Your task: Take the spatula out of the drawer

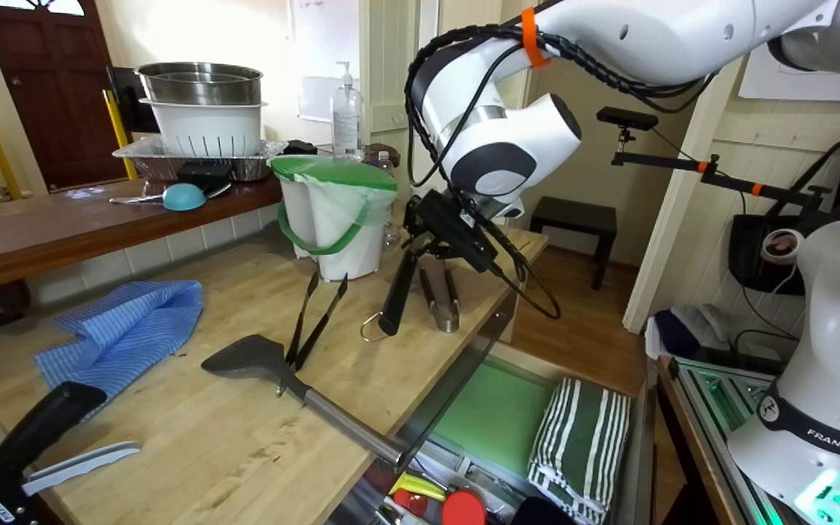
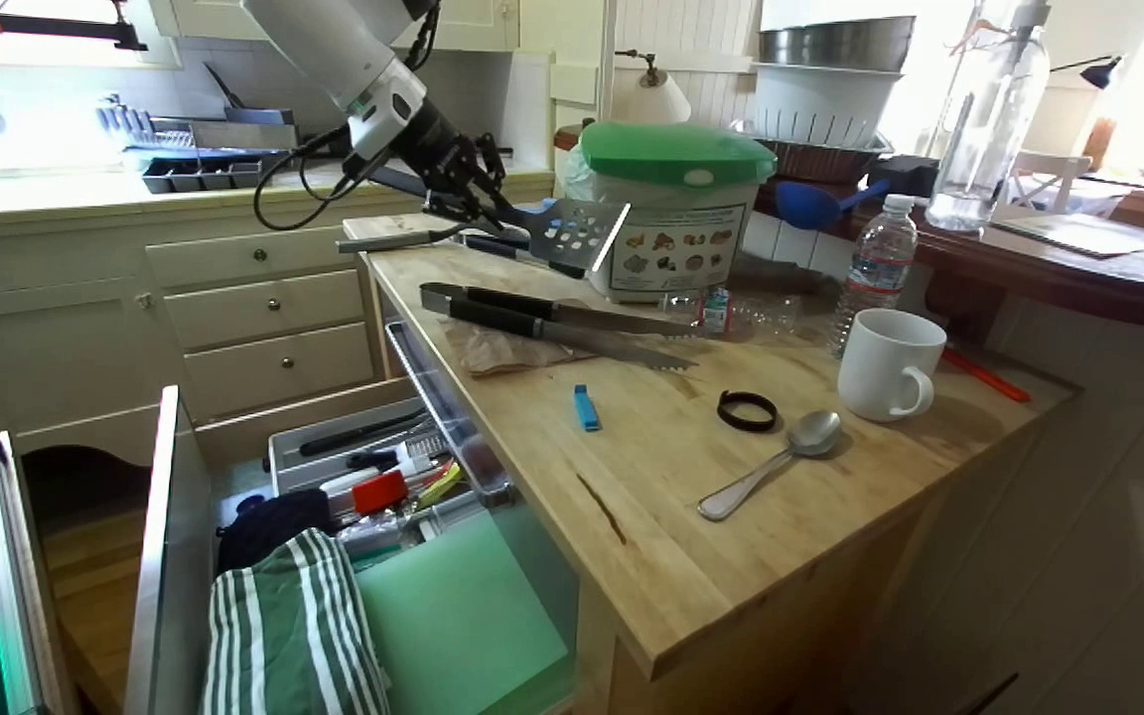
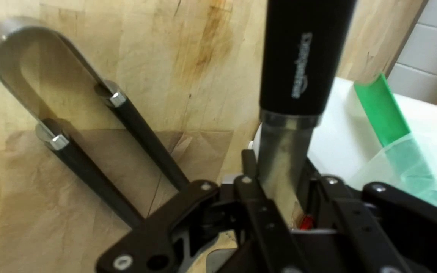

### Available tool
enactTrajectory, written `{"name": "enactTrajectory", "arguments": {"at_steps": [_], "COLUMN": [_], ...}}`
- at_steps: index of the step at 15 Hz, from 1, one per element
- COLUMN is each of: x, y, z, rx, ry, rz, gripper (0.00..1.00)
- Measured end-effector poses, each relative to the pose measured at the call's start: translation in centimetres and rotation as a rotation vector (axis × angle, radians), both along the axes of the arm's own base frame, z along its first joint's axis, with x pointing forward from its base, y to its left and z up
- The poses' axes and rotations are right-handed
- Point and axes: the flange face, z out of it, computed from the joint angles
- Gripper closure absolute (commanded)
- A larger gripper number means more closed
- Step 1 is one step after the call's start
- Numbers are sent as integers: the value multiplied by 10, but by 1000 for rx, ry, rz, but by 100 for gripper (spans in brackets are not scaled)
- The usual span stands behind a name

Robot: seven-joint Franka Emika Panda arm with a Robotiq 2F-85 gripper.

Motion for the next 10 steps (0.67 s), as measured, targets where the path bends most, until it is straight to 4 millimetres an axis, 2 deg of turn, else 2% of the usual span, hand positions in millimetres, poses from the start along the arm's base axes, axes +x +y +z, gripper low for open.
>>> {"name": "enactTrajectory", "arguments": {"at_steps": [6, 7, 8, 10], "x": [22, 26, 30, 37], "y": [-32, -34, -35, -38], "z": [-49, -57, -64, -72], "rx": [-12, -9, -7, -2], "ry": [56, 62, 67, 69], "rz": [-50, -51, -54, -59], "gripper": [93, 47, 45, 33]}}
